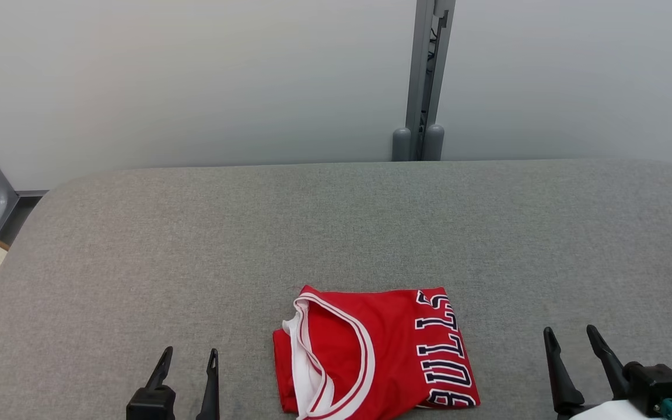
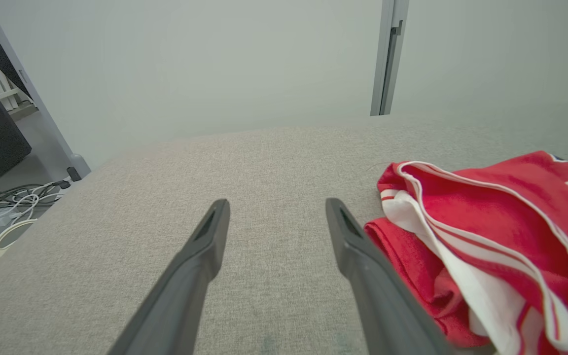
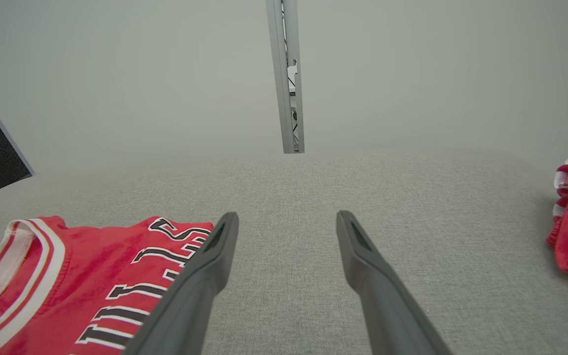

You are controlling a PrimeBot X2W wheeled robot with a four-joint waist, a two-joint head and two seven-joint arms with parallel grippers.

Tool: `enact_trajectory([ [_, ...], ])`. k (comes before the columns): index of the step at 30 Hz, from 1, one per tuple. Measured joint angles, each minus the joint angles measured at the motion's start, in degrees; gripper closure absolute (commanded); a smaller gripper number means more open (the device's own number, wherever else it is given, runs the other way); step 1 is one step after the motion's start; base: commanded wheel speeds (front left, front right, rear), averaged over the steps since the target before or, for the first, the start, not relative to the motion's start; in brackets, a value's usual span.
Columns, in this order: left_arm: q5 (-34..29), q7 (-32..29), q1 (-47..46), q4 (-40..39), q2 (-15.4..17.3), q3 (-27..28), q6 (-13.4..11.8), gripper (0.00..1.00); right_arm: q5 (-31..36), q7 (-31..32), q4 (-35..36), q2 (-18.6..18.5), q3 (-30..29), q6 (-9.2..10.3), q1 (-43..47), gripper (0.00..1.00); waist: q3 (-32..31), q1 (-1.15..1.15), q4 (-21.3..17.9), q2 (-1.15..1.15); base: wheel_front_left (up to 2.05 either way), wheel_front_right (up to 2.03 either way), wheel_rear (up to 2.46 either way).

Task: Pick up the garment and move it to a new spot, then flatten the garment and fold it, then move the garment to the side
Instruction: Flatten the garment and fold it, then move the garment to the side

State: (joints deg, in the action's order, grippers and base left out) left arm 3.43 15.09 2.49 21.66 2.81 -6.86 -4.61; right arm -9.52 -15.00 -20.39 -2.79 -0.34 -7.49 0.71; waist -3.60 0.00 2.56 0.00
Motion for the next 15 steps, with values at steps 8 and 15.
enact_trajectory([
  [8, -0.5, 0.0, 0.6, 0.1, 0.0, 0.1, 0.0, 0.00, 0.0, 0.0, -0.5, 0.0, 1.5, 0.00, 0.4, 0.00, -0.3, 0.00, 0.4, 0.00, 0.00, 0.00, 0.00],
  [15, -0.3, 0.0, 0.5, -0.6, 0.0, -0.9, -0.1, 0.00, -0.1, 0.0, -0.8, 0.0, 2.7, 0.00, -0.1, 0.00, 0.8, 0.00, 1.1, 0.00, 0.00, 0.00, 0.00],
])
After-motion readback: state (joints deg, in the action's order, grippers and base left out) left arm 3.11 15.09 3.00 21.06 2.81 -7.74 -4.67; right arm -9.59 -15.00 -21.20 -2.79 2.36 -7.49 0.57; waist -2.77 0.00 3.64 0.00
